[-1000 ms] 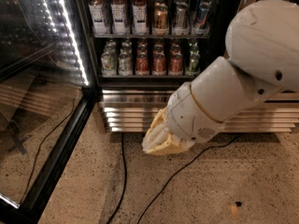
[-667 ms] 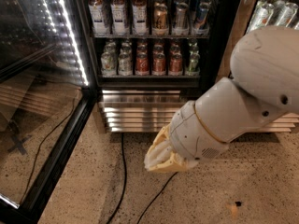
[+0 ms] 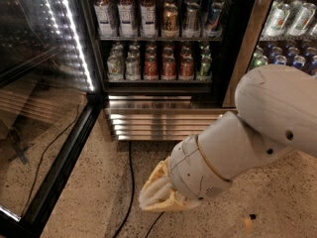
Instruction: Close left fridge door
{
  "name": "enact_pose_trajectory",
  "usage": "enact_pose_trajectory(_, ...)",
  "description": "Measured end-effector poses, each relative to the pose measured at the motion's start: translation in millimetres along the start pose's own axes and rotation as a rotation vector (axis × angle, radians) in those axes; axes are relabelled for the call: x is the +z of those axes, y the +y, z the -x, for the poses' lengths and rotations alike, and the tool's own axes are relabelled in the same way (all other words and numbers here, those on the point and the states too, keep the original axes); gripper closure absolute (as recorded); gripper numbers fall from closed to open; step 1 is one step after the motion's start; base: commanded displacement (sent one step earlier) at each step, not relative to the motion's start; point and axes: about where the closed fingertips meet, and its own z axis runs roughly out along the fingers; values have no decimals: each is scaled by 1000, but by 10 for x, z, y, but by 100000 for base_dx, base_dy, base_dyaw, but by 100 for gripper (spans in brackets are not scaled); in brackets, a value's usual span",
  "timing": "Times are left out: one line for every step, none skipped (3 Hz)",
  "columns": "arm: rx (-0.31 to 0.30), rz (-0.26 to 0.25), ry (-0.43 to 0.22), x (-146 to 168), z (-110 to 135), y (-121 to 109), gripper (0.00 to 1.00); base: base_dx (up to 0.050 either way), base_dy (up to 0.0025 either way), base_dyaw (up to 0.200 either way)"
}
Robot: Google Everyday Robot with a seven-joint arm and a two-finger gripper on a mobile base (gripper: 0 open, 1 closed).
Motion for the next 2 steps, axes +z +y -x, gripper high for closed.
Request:
enact_pose_trajectory(3, -16, 0, 3, -3, 0, 100, 0, 0, 0)
enact_pose_trajectory(30, -145, -3, 14, -33, -2, 100, 0, 0, 0)
